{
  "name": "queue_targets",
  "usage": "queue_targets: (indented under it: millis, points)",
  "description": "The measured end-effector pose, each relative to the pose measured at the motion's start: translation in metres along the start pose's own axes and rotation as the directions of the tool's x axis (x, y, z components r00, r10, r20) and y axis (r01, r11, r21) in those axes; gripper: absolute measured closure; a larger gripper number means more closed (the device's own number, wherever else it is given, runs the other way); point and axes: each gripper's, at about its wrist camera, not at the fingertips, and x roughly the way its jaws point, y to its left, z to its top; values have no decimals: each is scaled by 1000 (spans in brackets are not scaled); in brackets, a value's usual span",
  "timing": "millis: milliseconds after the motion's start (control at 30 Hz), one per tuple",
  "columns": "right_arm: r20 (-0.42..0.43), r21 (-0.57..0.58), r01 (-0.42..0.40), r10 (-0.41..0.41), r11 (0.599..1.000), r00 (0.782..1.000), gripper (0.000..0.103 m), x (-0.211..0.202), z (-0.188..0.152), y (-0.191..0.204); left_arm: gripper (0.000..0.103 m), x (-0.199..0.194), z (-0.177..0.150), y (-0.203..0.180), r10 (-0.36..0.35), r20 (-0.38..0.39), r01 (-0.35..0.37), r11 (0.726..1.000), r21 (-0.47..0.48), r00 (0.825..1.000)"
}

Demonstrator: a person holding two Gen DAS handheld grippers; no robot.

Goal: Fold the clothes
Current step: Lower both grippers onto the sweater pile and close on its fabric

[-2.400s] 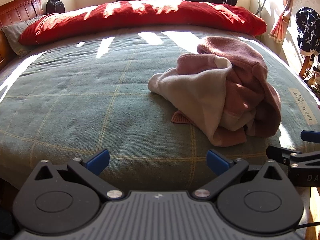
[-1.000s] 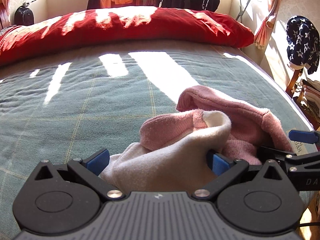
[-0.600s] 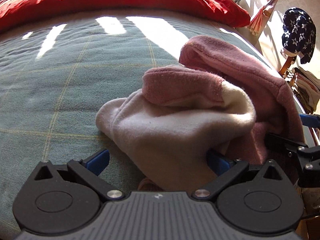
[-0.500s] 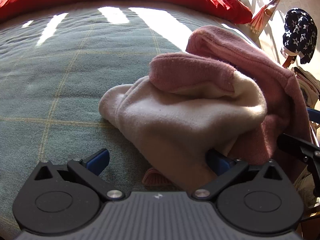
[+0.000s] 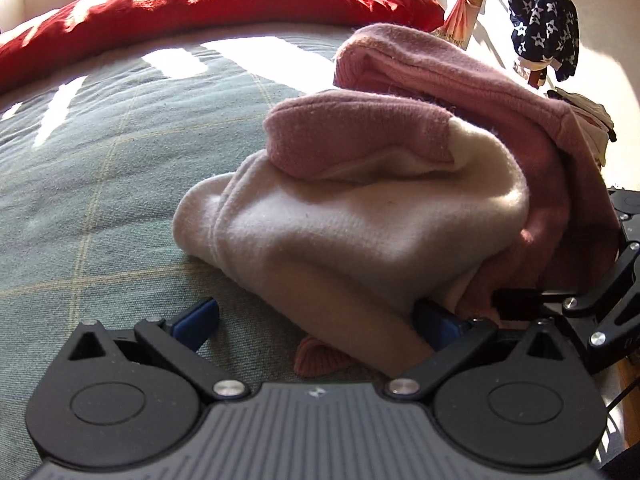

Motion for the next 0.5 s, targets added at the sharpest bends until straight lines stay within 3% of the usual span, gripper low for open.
queue_targets:
  millis: [67,167,433,500]
  points:
    - [-29,57,-48,50,997,998,0,6,-2,-13,0,-6,2,-2,-11,7,11,1000,13,1000]
    - [-25,26,-54,54,998,998,0,3,-6,-9,2,-27,8,-11,-52,59,49,997,55,997]
    - [81,8,-64,63,998,995,0,-6,-21,-11,3,-70,25,-37,-150,169,122,979,165,974]
    - [99,-15,-35,36,999,994,0,-14,-20,-5,16,-65,31,-45,-150,172,119,977,176,974]
